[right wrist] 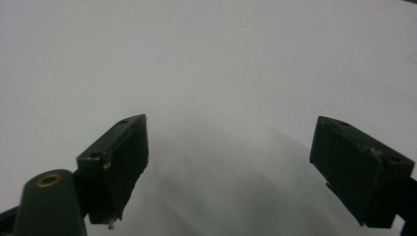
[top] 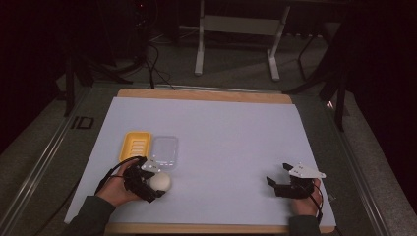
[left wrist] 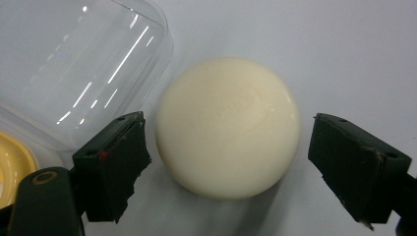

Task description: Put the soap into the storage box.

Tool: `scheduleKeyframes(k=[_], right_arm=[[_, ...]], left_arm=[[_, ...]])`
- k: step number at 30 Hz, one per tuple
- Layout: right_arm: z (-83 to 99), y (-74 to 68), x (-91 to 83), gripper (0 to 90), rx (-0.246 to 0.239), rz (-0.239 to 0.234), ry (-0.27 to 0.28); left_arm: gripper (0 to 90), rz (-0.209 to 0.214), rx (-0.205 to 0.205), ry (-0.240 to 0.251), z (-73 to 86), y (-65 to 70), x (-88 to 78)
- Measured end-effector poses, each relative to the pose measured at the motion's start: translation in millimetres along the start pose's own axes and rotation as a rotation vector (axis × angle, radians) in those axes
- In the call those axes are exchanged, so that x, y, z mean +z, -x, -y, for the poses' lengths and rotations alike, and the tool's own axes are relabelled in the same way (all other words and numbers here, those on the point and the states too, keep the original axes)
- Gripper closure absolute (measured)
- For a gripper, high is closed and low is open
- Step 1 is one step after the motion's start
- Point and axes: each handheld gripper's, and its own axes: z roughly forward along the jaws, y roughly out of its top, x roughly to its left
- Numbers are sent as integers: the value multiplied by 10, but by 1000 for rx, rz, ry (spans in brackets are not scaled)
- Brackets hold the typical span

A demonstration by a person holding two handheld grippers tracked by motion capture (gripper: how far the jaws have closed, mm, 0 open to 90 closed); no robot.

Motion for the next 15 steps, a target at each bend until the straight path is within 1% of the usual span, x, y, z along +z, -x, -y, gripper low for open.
scheduleKeyframes(k=[7, 8, 11, 12, 15], right_arm=[[0, 1, -2, 147, -1, 0, 0], [0, 0, -3, 147, -1, 0, 1], [0, -1, -3, 147, -1, 0, 0], [1, -1, -5, 147, -1, -1, 0], [1, 1, -5, 148, -2, -1, 4]], left_arm=[[157, 4, 1, -11, -22, -9, 41], [157, 4, 9, -20, -35, -16, 50], [157, 7, 8, -23, -46, -12, 64], [157, 5, 15, -31, -57, -13, 74], [157, 8, 15, -28, -69, -4, 86]])
